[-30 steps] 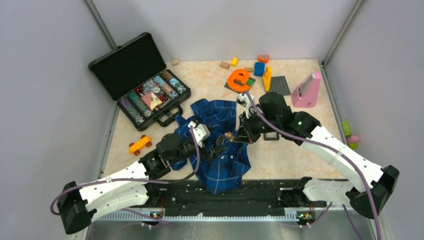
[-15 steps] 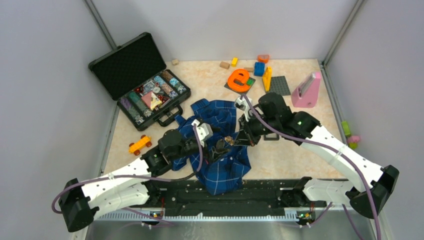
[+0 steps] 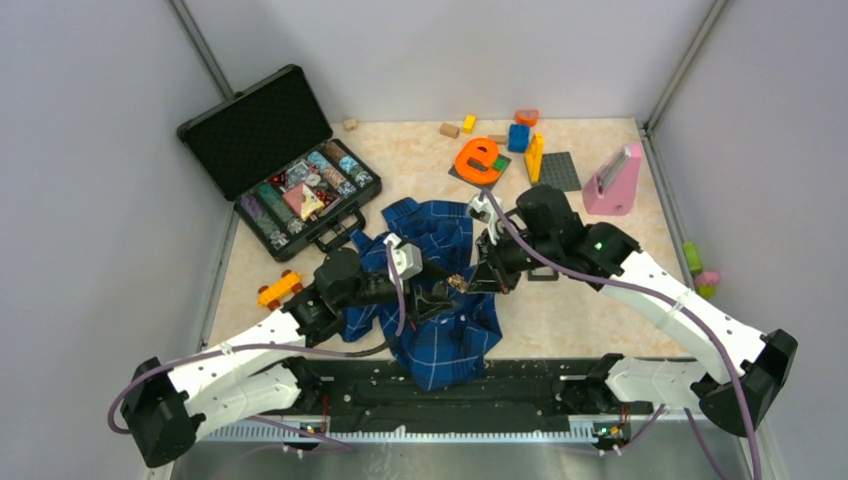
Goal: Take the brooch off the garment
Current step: Remove the brooch from the clothes.
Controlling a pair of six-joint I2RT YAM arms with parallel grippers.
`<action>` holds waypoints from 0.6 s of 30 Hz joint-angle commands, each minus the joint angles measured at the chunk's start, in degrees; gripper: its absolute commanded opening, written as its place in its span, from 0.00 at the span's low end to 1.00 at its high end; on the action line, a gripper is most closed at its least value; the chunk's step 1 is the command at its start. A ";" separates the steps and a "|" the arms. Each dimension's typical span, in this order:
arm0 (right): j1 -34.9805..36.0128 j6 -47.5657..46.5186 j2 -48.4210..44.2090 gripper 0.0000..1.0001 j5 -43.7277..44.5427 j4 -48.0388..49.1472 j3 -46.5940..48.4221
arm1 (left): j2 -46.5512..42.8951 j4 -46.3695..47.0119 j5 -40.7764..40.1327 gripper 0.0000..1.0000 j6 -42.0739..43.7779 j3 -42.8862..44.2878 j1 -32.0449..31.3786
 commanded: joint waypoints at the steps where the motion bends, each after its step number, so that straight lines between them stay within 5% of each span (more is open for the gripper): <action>1: 0.13 -1.04 0.03 0.00 -2.13 0.40 3.28 | 1.90 3.23 3.61 0.57 -0.64 2.71 0.28; 10: 0.15 -0.46 -0.40 0.00 -2.22 0.53 3.36 | 4.22 -0.53 2.83 0.19 1.03 5.27 0.28; 18: 0.09 -0.21 -0.59 0.00 -1.48 0.25 3.93 | 2.04 -3.15 2.00 0.18 1.65 4.58 0.28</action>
